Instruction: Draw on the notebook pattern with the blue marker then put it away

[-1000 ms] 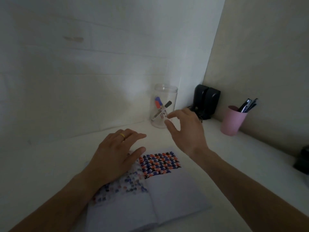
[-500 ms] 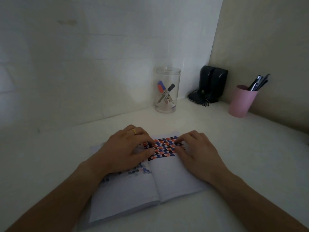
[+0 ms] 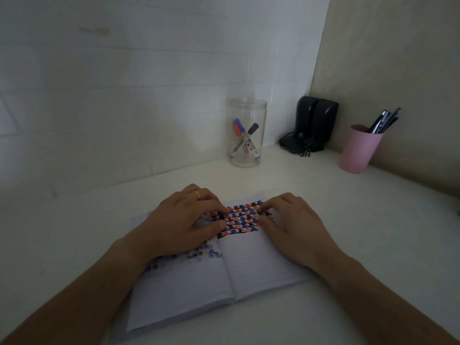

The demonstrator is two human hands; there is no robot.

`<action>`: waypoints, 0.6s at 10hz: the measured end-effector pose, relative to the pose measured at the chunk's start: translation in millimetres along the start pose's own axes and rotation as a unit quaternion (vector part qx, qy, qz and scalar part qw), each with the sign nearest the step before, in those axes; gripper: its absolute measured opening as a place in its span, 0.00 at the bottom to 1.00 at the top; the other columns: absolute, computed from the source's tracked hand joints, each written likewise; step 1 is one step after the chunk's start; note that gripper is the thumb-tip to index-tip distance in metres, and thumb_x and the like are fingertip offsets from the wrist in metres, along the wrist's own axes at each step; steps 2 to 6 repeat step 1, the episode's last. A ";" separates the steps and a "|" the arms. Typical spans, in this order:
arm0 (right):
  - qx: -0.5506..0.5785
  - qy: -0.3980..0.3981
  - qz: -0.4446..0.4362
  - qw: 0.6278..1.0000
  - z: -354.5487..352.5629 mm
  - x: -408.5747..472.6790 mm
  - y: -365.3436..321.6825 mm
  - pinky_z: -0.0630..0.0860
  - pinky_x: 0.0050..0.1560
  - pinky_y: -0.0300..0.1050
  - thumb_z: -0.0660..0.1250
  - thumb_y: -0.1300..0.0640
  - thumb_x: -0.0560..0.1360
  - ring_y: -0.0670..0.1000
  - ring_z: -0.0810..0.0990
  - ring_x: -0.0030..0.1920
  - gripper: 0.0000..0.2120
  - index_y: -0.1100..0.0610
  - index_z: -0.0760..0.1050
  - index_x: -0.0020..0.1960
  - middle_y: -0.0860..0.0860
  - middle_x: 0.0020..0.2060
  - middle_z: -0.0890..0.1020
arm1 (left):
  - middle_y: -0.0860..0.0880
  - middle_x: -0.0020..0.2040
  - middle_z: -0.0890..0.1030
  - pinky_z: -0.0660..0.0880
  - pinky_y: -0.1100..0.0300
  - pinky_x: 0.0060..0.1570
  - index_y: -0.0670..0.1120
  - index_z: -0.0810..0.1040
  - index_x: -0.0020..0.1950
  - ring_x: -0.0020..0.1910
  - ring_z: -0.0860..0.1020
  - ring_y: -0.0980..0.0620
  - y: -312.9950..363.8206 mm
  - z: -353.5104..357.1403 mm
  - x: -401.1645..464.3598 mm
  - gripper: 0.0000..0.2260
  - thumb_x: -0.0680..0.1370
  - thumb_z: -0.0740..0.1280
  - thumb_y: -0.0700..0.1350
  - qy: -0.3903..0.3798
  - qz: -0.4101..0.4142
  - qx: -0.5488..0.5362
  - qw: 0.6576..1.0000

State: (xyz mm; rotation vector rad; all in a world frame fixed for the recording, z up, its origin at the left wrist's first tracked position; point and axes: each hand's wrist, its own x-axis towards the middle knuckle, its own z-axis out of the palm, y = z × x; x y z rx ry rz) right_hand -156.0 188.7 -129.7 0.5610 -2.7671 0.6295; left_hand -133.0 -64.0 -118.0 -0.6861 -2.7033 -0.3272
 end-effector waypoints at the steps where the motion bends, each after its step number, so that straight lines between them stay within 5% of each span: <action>1: 0.023 0.028 0.002 0.999 -3.3 1.7 -3.4 0.74 0.60 0.45 0.62 0.45 0.79 0.49 0.76 0.60 0.15 0.48 0.78 0.61 0.47 0.61 0.78 | 0.60 0.59 0.78 0.73 0.59 0.54 0.60 0.77 0.62 0.58 0.71 0.60 1.9 -2.7 -0.2 0.18 0.78 0.58 0.64 -0.001 0.002 0.001 1.000; 6: 0.023 0.028 0.002 0.999 -3.3 1.7 -3.4 0.74 0.60 0.45 0.62 0.45 0.79 0.49 0.76 0.60 0.15 0.48 0.78 0.61 0.47 0.61 0.78 | 0.60 0.59 0.78 0.73 0.59 0.54 0.60 0.77 0.62 0.58 0.71 0.60 1.9 -2.7 -0.2 0.18 0.78 0.58 0.64 -0.001 0.002 0.001 1.000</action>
